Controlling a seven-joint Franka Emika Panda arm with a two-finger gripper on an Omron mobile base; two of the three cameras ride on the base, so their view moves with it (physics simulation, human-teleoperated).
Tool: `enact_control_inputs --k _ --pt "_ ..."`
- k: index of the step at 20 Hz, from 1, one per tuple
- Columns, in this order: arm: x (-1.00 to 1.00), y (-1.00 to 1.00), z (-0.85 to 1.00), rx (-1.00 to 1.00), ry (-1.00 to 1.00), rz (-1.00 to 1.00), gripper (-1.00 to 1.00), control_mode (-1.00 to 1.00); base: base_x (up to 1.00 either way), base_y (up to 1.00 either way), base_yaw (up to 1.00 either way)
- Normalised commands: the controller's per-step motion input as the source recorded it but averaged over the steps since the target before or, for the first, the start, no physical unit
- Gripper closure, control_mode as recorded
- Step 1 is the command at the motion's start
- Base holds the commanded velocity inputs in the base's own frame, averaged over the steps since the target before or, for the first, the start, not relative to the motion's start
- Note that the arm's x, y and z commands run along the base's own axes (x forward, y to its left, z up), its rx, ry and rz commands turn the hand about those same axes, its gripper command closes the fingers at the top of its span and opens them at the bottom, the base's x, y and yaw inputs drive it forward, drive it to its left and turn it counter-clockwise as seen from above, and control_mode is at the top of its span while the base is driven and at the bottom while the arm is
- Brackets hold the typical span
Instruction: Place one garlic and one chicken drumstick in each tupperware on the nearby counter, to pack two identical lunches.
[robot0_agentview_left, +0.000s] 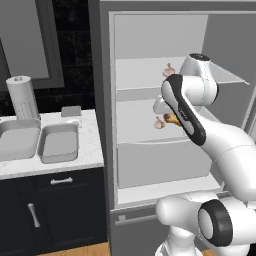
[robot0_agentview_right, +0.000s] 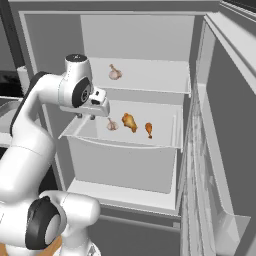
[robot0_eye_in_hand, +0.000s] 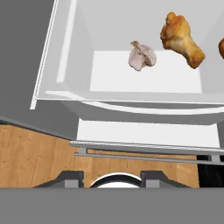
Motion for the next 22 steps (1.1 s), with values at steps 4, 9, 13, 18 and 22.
enact_control_inputs --k 4,9,13,18,22 --pt "-0.02 0.0 -0.04 0.0 0.02 0.0 -1.0 -1.0 0.0 0.0 0.0" --pt "0.0 0.0 -0.27 -0.03 0.01 0.0 -1.0 -1.0 0.0 0.0 0.0" --pt "-0.05 0.0 -0.32 0.0 0.05 0.0 -1.0 -1.0 0.0 0.0 0.0" --pt "0.0 -0.33 -0.08 -0.02 -0.05 0.1 -1.0 -1.0 0.0 0.0 0.0" --pt "0.03 -0.75 0.05 -0.05 -0.25 0.39 -1.0 -1.0 0.0 0.0 0.0"
